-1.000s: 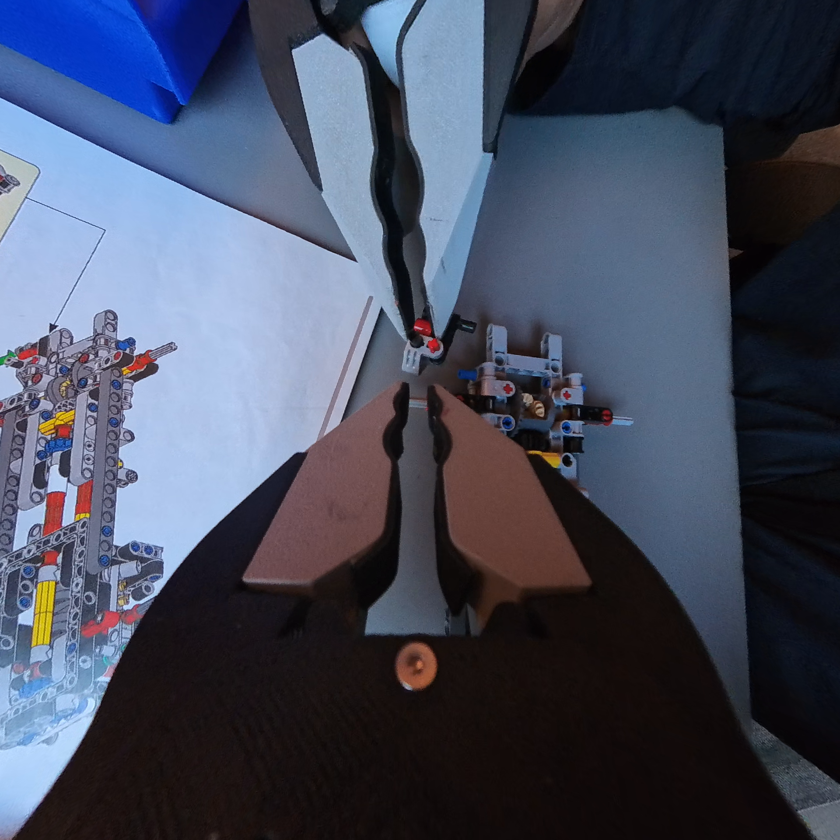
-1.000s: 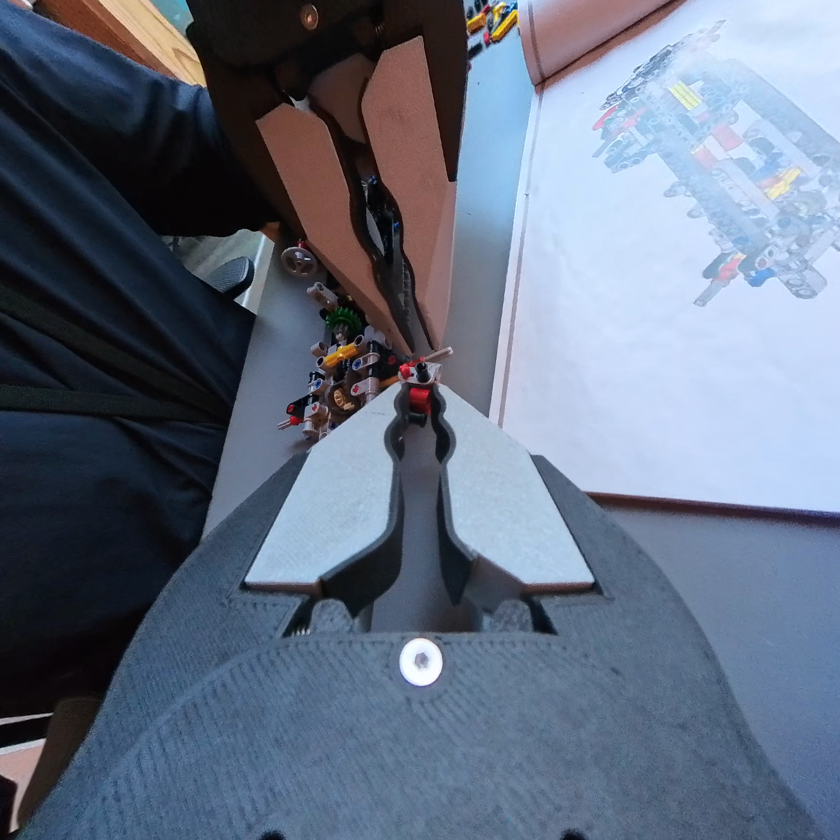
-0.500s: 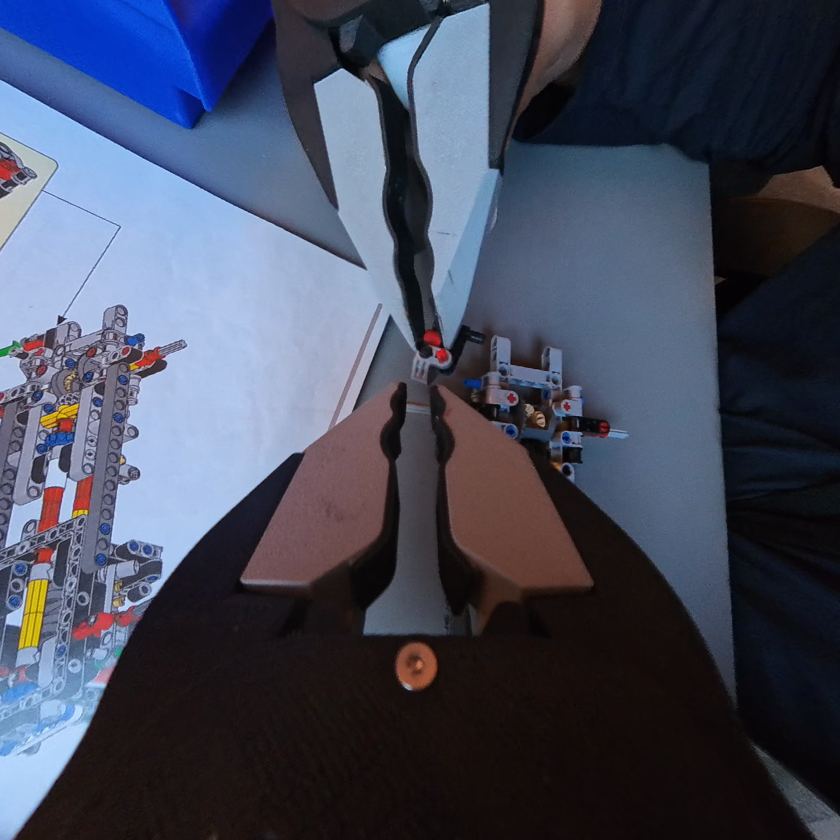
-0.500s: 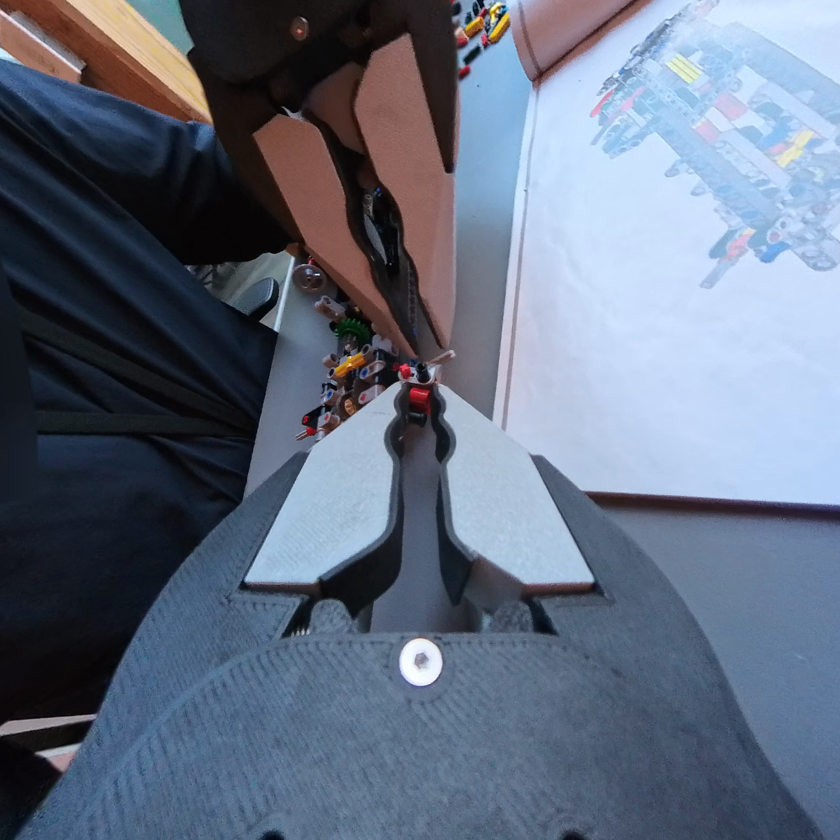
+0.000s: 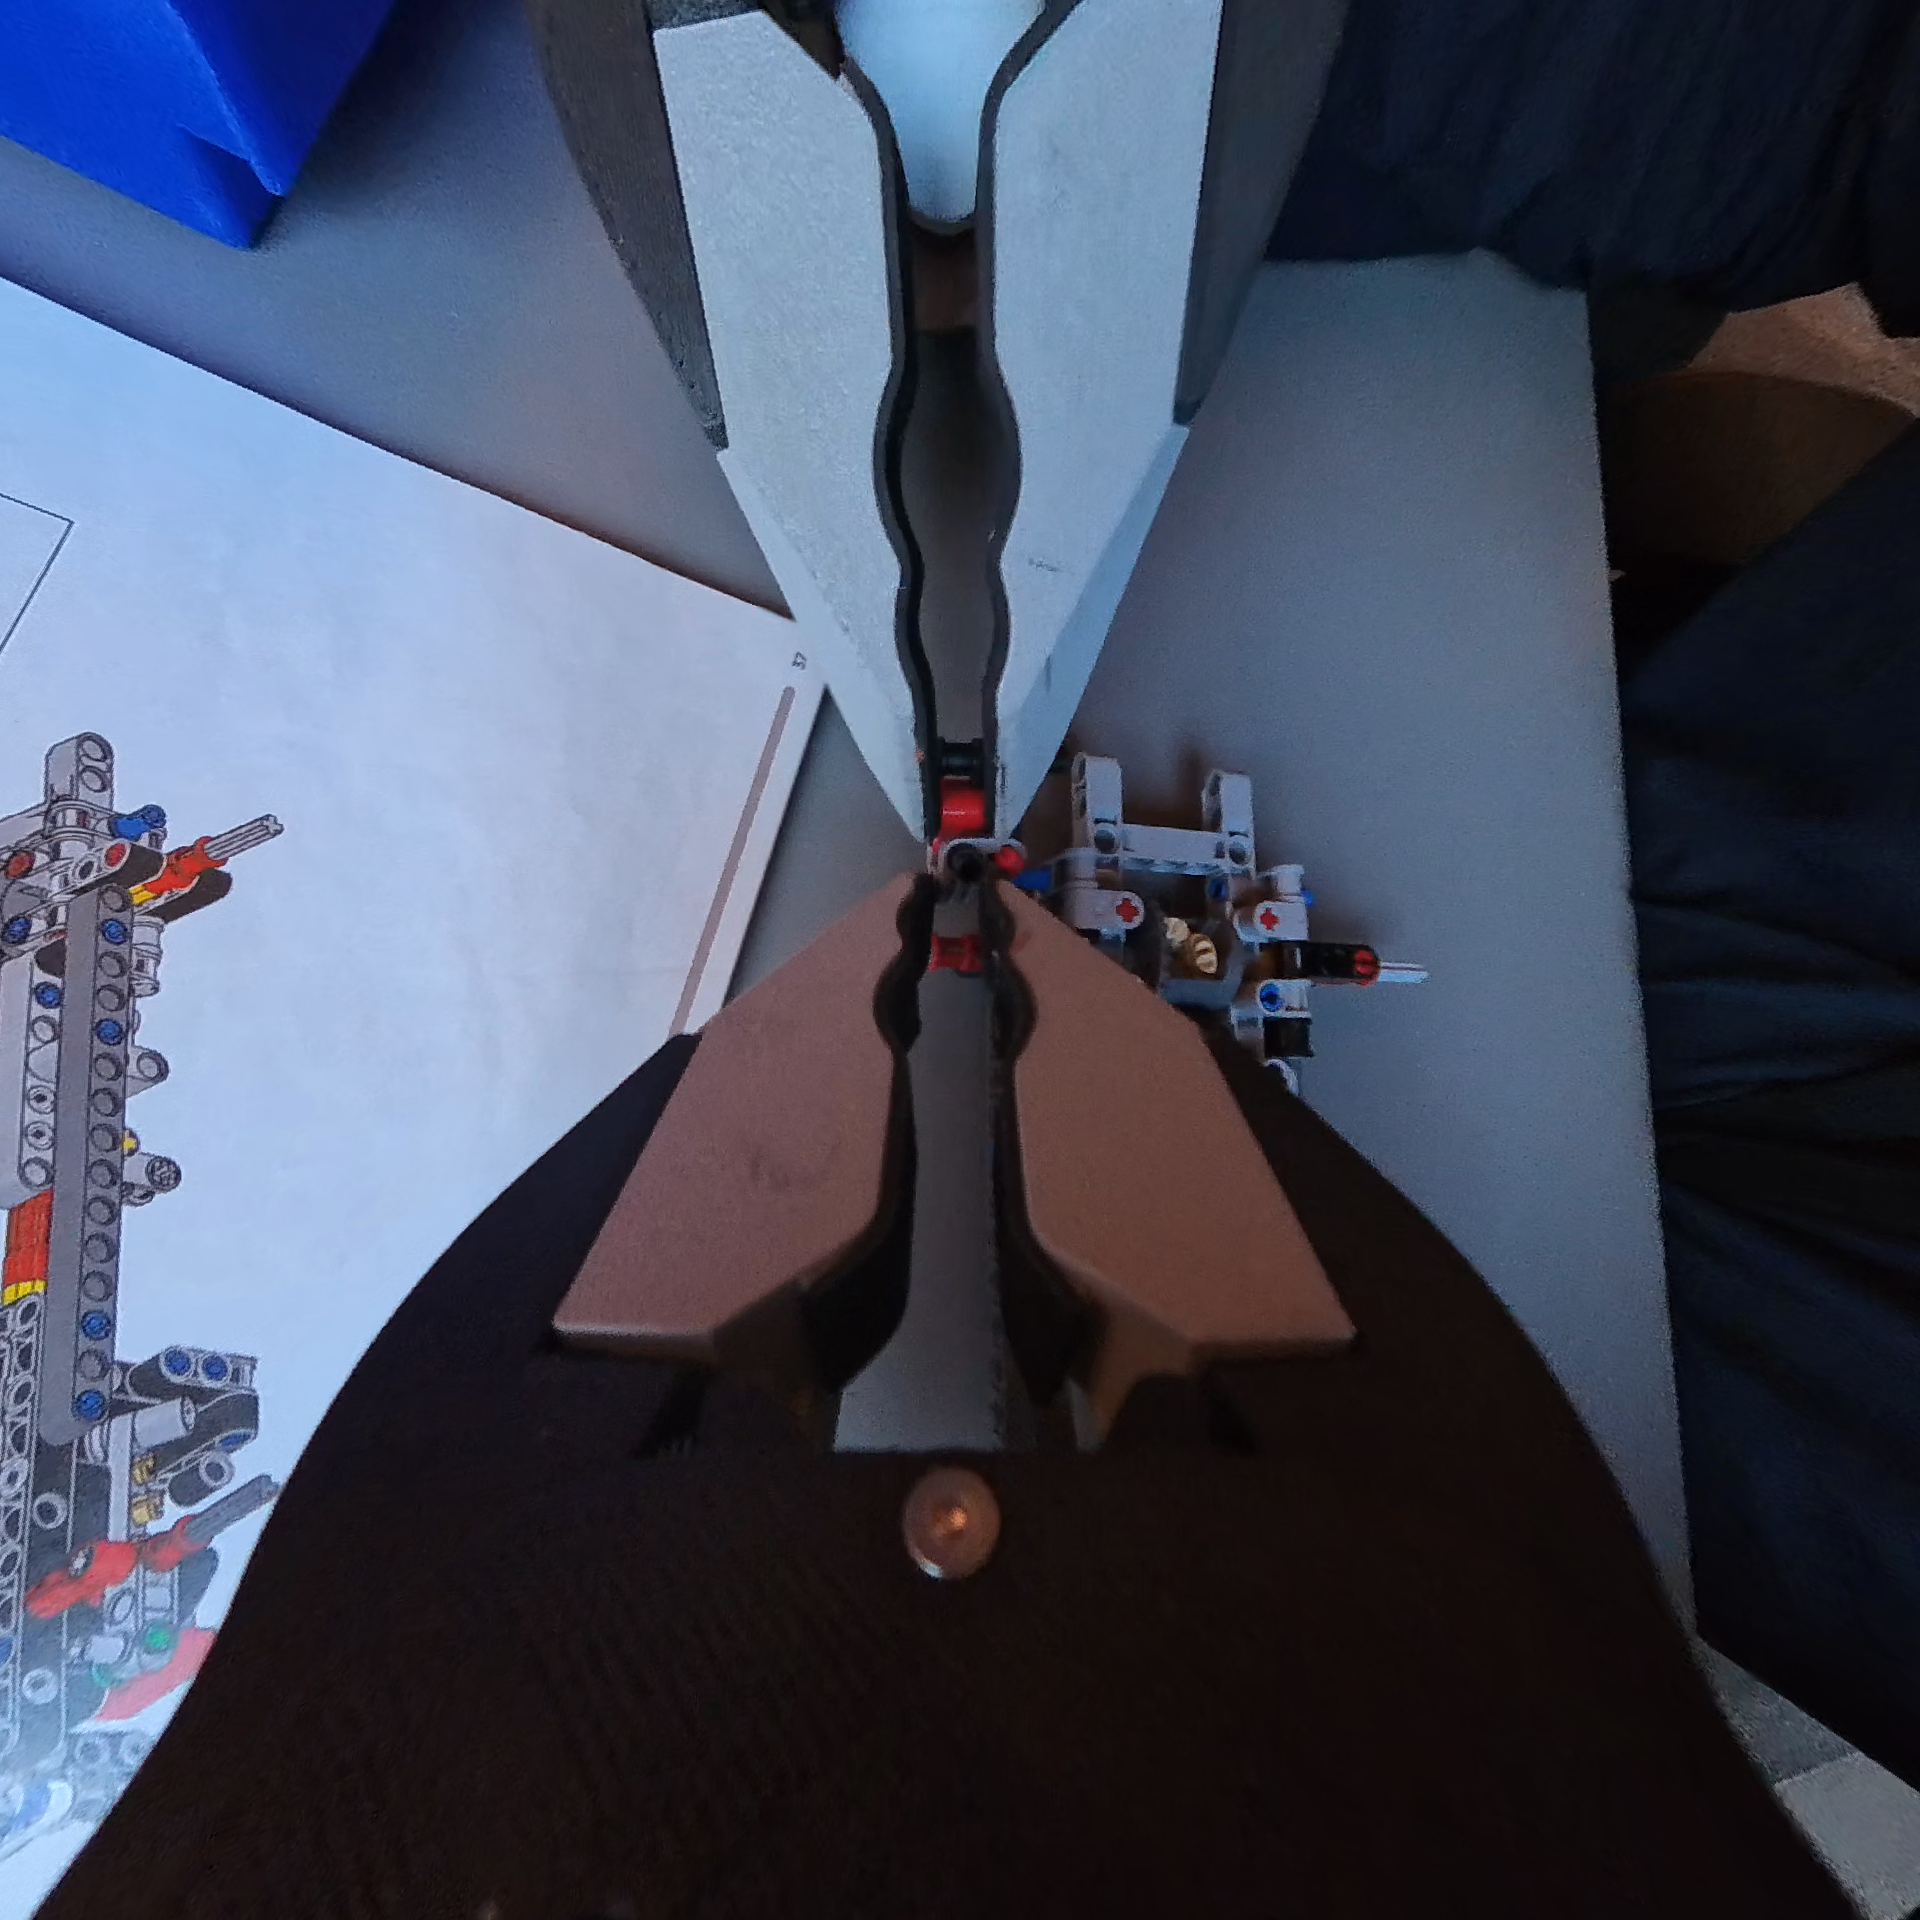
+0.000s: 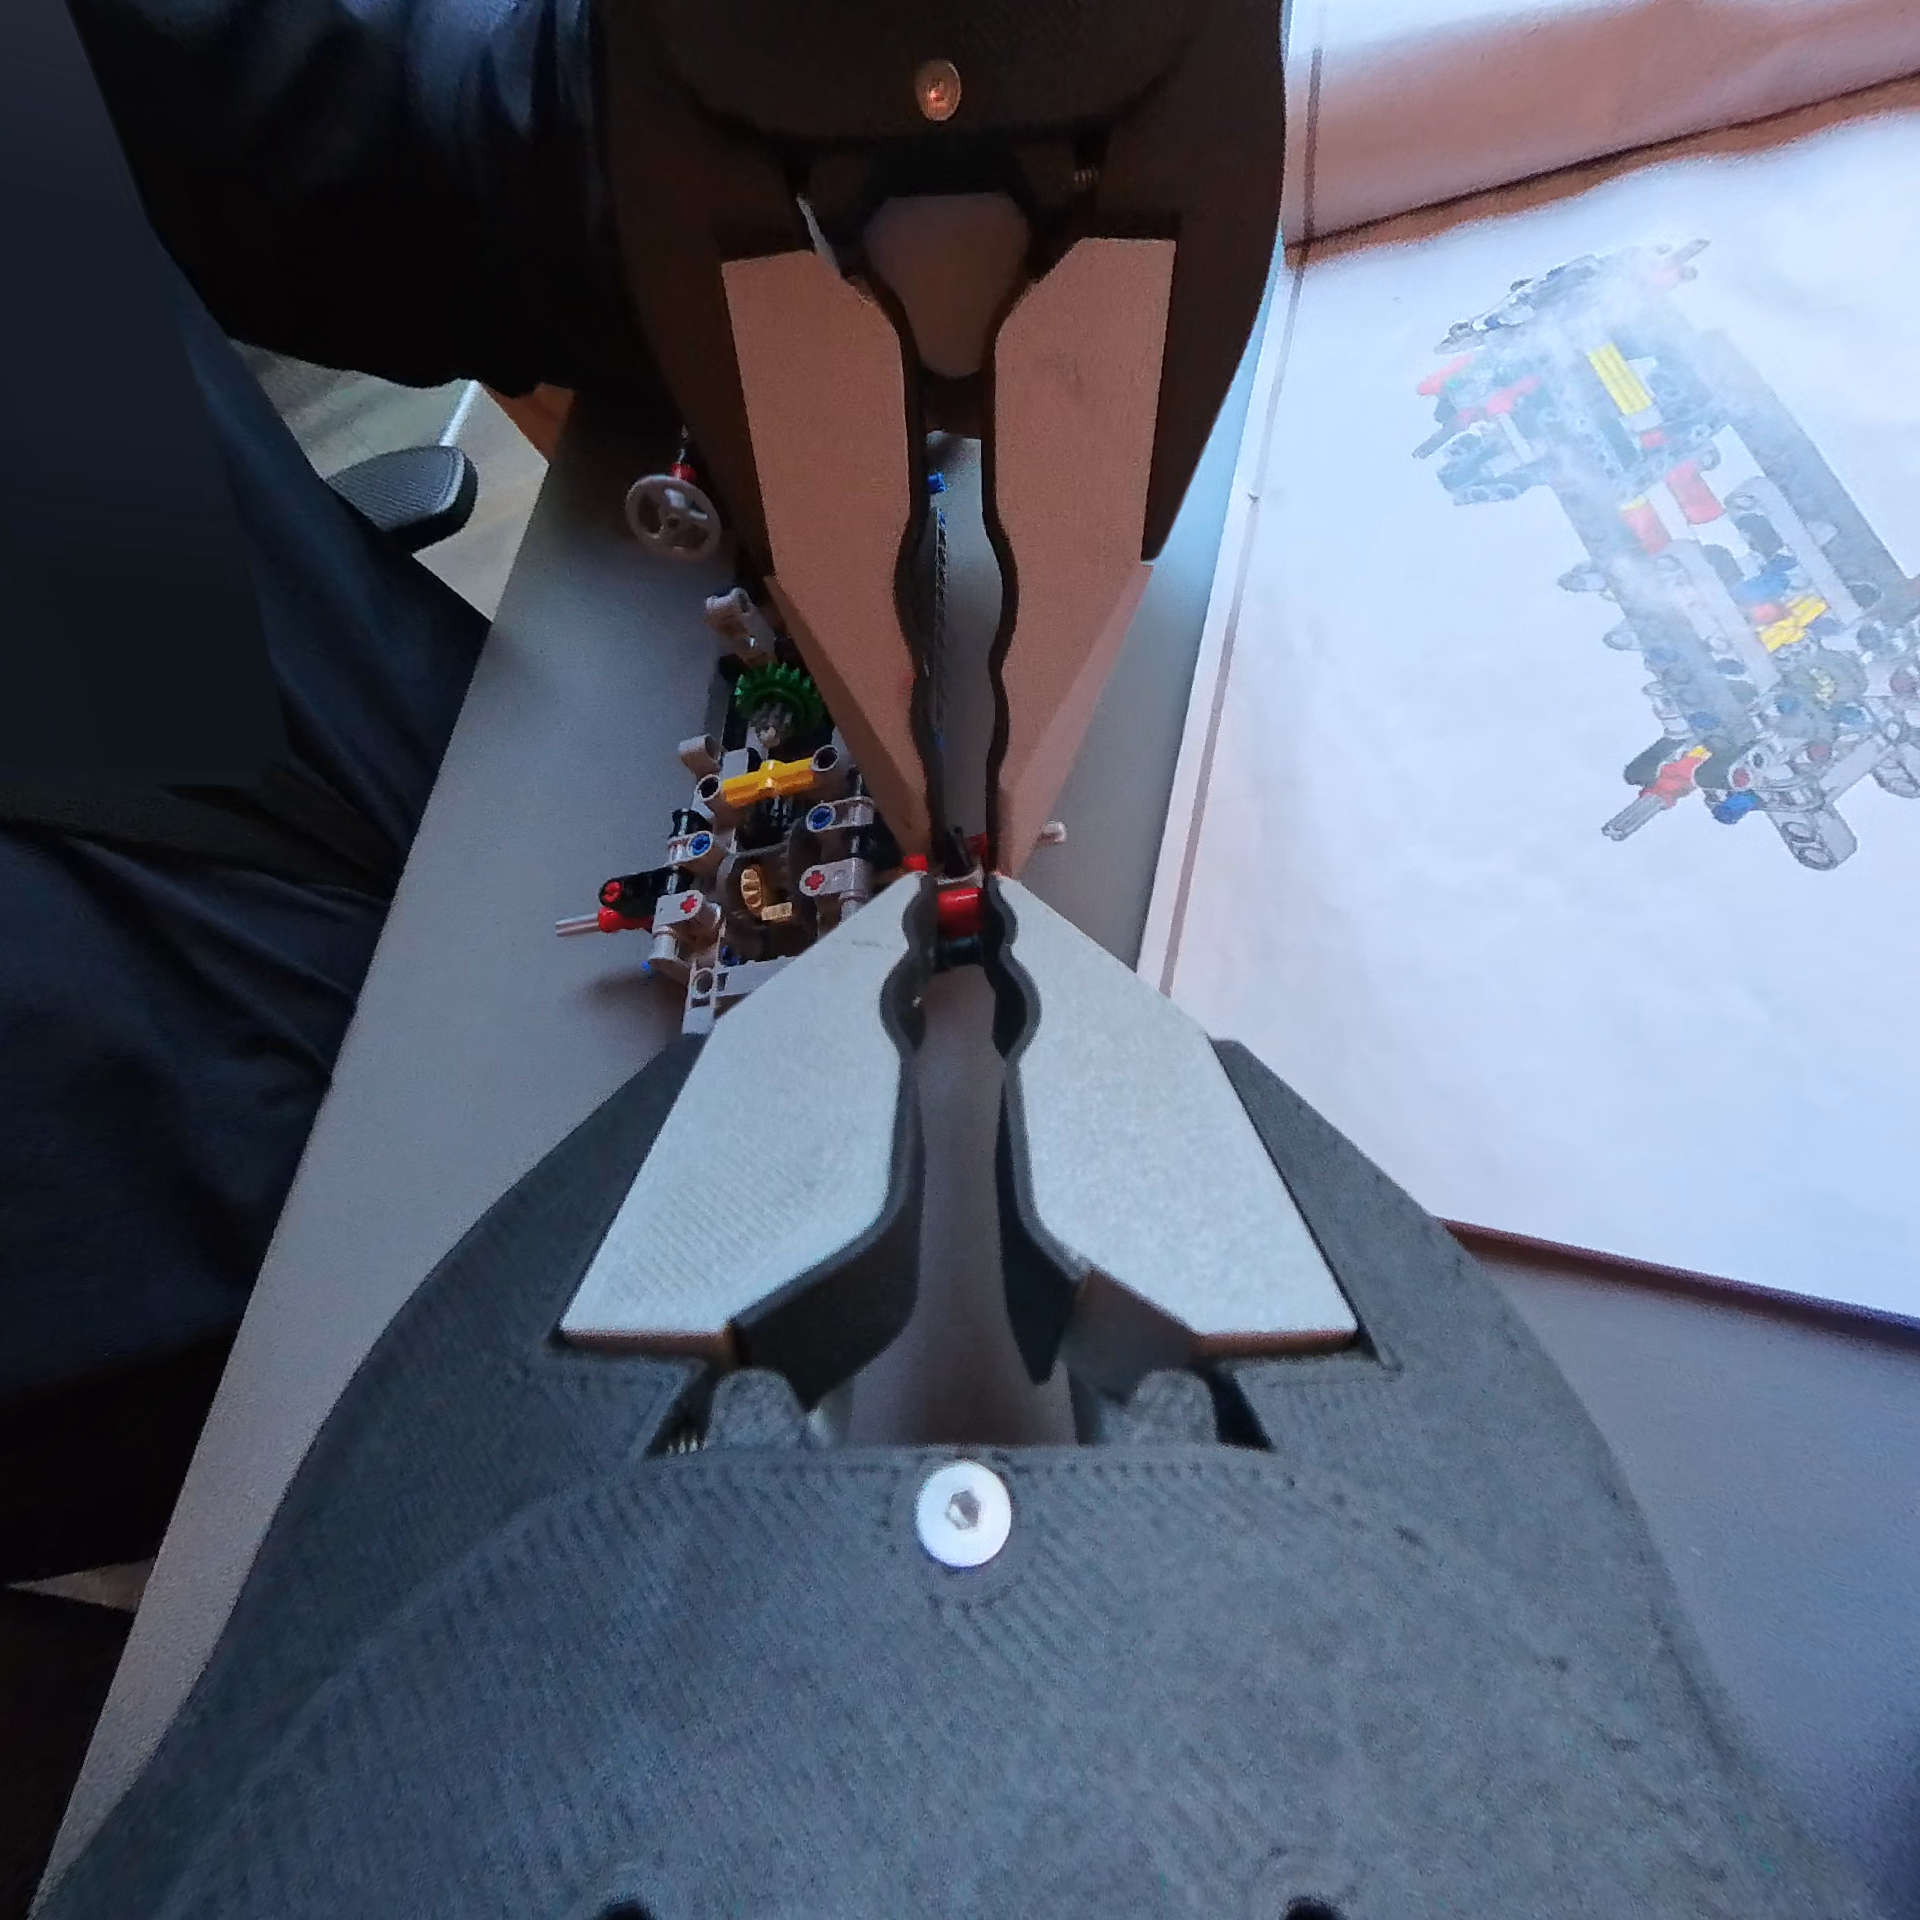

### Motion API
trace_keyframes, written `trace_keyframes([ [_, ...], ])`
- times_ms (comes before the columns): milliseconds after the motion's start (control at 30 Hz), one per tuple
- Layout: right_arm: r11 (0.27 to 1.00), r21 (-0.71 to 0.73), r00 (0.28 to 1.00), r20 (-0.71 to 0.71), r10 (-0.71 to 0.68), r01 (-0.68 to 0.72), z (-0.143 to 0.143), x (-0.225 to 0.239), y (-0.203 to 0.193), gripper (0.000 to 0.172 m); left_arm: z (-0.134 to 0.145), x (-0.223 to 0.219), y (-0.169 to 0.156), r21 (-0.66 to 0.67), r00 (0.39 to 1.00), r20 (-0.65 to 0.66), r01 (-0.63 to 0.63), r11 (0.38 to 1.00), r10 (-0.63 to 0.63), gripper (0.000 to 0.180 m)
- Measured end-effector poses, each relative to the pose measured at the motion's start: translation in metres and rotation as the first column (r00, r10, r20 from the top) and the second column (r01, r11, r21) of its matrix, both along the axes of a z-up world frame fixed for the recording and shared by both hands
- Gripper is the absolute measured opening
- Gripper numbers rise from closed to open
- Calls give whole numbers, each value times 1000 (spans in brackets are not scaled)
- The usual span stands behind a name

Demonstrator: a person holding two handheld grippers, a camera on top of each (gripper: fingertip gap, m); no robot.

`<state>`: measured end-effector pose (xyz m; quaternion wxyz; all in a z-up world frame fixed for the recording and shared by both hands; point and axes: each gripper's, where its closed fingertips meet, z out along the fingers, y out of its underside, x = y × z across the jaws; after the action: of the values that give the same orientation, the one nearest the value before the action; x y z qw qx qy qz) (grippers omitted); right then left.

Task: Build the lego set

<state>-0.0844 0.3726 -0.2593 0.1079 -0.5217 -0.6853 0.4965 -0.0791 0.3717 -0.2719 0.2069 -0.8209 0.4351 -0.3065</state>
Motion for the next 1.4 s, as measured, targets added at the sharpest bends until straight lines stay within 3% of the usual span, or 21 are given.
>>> trace_keyframes([
  [233,999,-19,999,19,-26,26,-1,1,4,8,3,-3,0,-12,999,-22,-24,1000,24,6],
  [433,999,-5,998,44,-48,48,-4,8,9,16,2,-12,2,50,985,-162,-51,997,59,6],
  [867,999,-12,996,79,-37,38,-10,11,6,20,-3,-6,-1,23,958,-286,11,1000,-4,6],
  [1000,1000,-13,995,102,5,-3,-12,15,-5,34,-6,-5,-2,-19,960,-277,26,999,-31,6],
  [1100,1000,17,996,94,6,-8,-12,14,-10,56,-9,-6,-3,-60,962,-267,32,998,-47,6],
  [1400,952,306,999,48,17,-31,-17,8,-22,64,-7,-11,-5,-90,963,-265,34,995,-57,6],
])
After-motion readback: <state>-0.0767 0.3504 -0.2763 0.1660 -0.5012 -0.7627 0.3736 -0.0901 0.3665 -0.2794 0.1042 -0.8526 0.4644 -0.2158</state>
